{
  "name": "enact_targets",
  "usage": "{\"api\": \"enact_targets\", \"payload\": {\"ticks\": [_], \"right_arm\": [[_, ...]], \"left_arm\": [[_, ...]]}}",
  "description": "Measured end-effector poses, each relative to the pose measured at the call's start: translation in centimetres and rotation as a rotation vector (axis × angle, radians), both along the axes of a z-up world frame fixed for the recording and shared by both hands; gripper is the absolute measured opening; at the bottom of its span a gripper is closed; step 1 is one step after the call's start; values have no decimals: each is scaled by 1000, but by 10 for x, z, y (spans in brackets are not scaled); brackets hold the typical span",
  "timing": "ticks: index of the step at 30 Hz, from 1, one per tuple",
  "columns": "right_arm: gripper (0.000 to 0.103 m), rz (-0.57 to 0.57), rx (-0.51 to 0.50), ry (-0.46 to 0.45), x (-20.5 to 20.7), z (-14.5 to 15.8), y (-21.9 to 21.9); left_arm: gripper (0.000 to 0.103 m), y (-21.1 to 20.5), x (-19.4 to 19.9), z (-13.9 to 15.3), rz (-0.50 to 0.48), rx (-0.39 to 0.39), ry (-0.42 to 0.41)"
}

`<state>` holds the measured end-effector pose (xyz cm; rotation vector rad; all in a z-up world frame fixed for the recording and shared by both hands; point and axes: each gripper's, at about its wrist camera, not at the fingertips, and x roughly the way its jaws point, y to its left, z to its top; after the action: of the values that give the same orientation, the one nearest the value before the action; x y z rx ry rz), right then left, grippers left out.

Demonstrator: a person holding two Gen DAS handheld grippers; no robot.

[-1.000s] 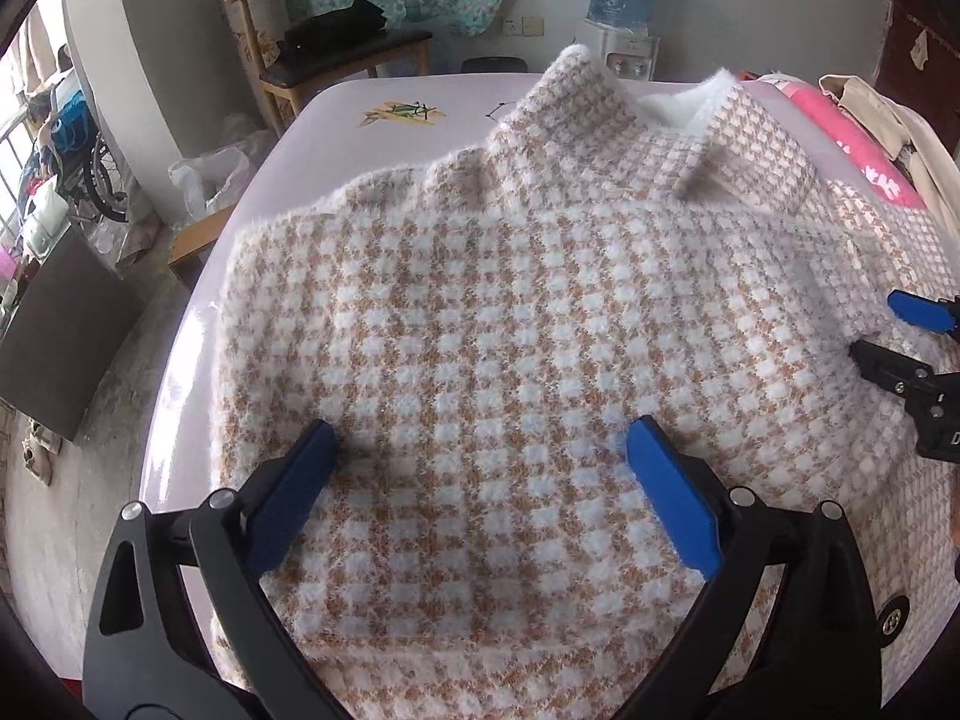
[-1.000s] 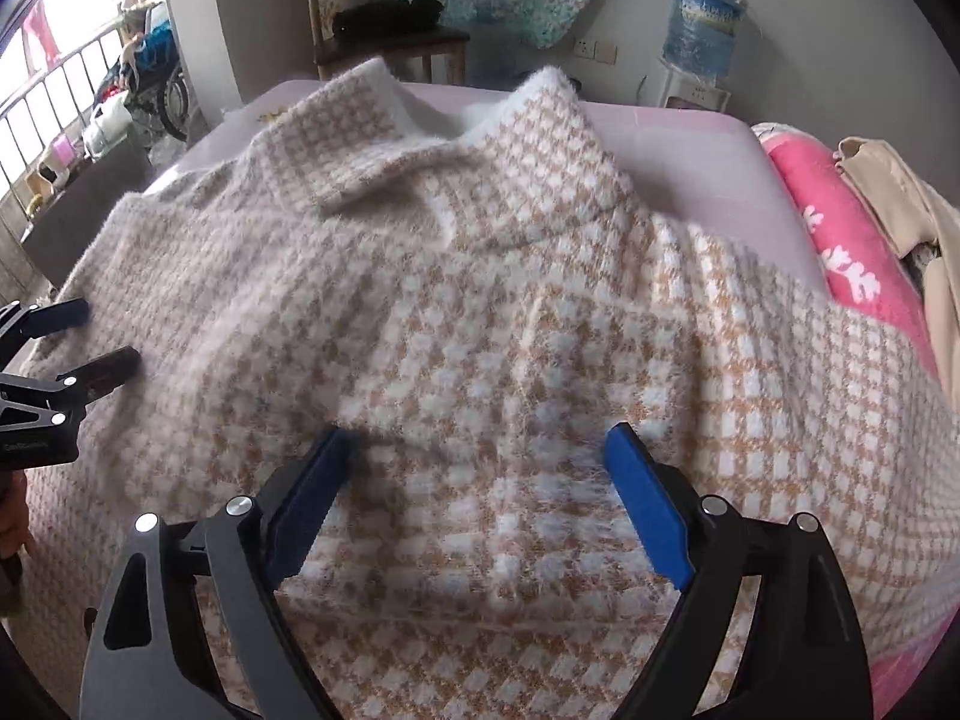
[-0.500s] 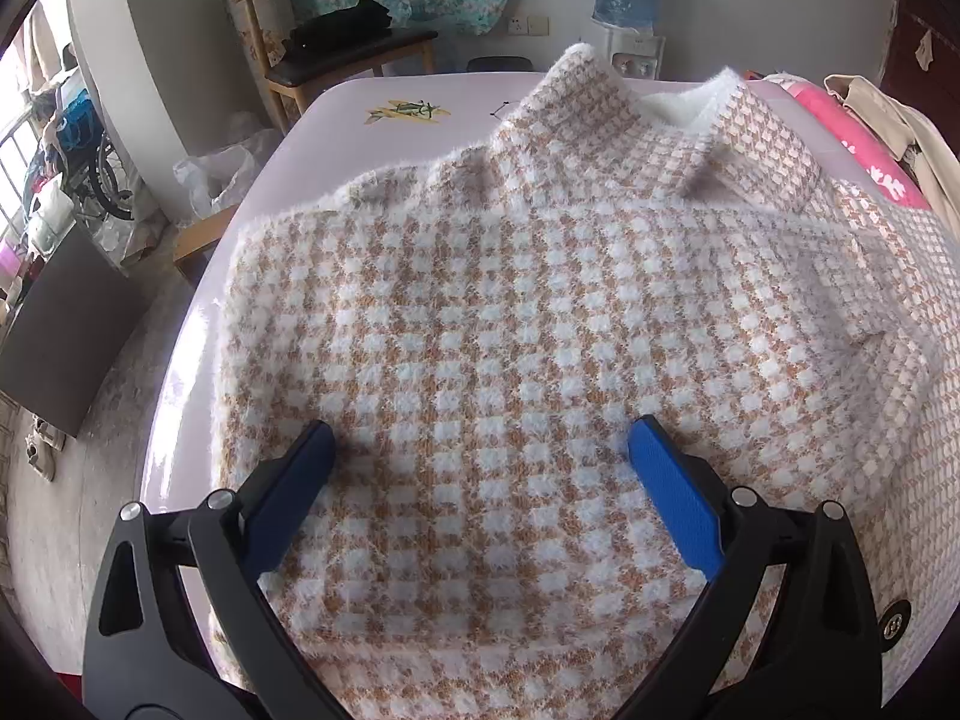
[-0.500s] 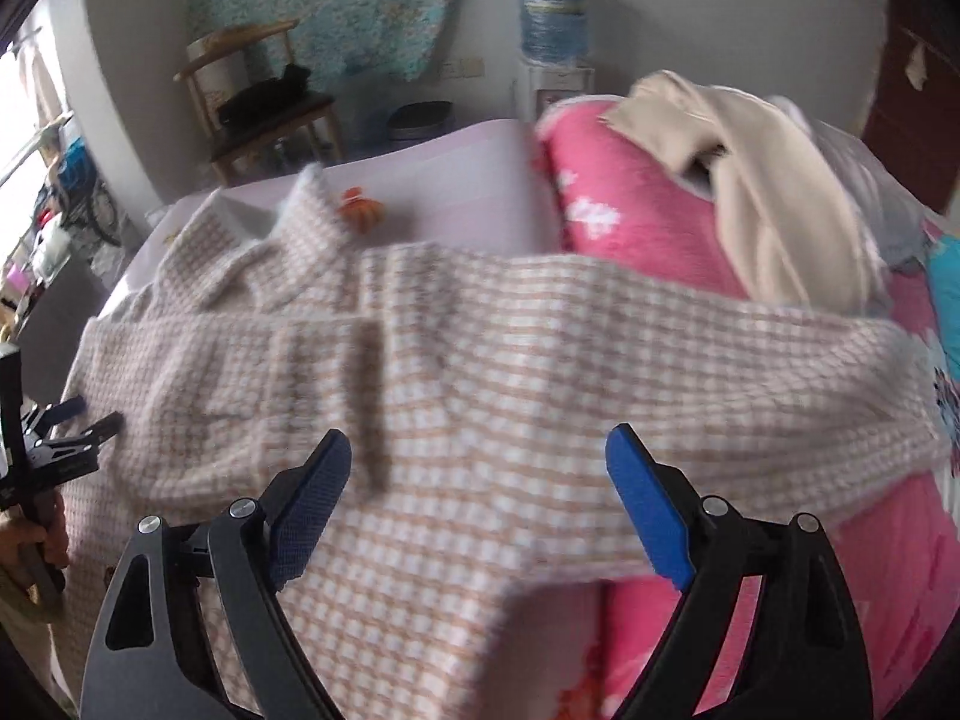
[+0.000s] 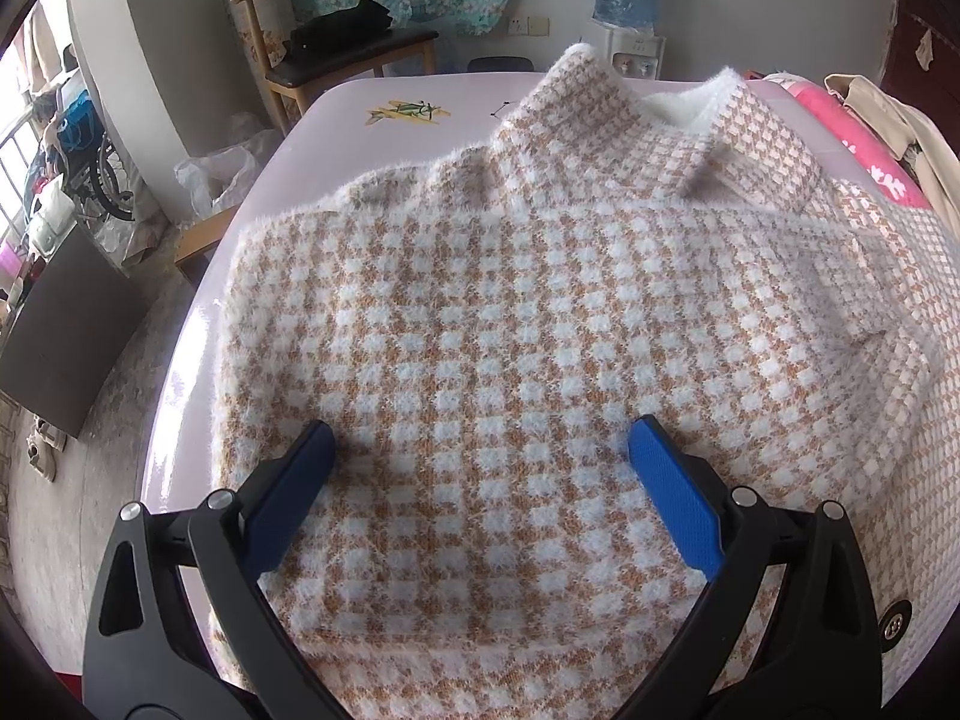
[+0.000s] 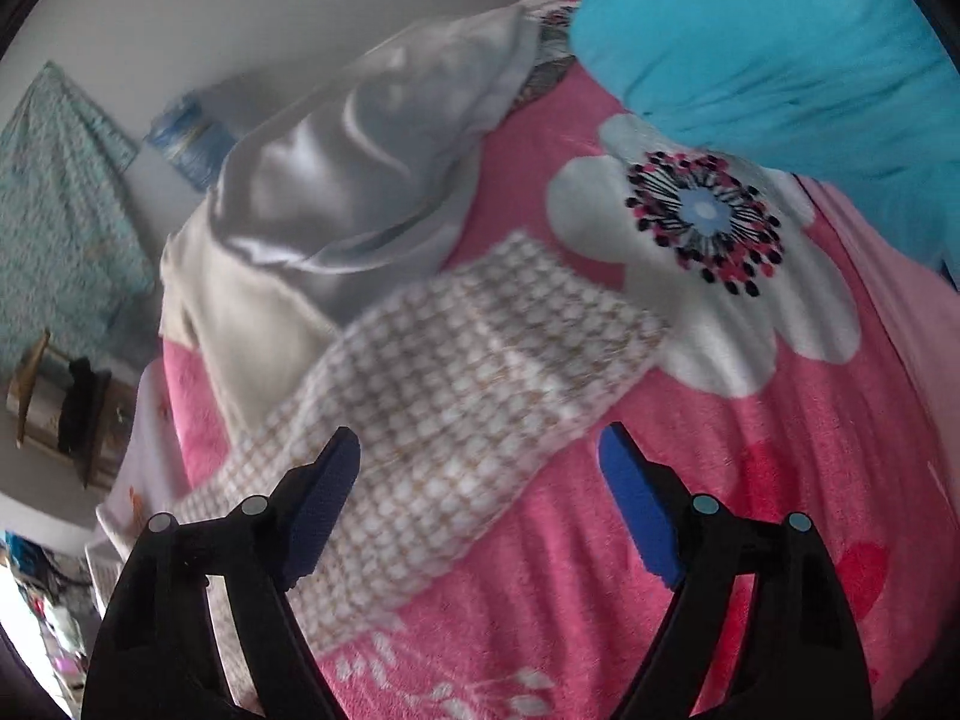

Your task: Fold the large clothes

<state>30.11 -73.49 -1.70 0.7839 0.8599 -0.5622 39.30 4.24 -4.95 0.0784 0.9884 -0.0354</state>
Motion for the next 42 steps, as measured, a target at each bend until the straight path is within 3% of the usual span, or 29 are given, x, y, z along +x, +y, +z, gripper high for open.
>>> {"api": "enact_targets", "payload": {"ticks": [5, 9, 13, 16, 21, 26, 33, 42], "right_arm": [[65, -92, 105, -15, 3, -30, -28], [54, -123, 123, -31, 6, -45, -35], [37, -106, 56, -29, 8, -48, -30], [26, -70, -39, -29, 8, -35, -17], [22, -22, -193, -99, -1, 13, 11], [21, 85, -366, -217, -9, 84, 54], [20, 284, -590, -368, 1, 177, 156], [20, 560, -674, -549, 23, 238, 312]], "left_arm": [[95, 0, 0, 0, 0, 1, 0], [96, 0, 1, -1, 3, 3, -1], [96, -1, 1, 0, 6, 6, -1], [96, 0, 1, 0, 6, 6, 1], [96, -1, 1, 0, 6, 6, 0], [96, -1, 1, 0, 7, 8, 3], [96, -2, 4, 1, 6, 7, 11], [96, 16, -14, 18, -20, -46, 9]]}}
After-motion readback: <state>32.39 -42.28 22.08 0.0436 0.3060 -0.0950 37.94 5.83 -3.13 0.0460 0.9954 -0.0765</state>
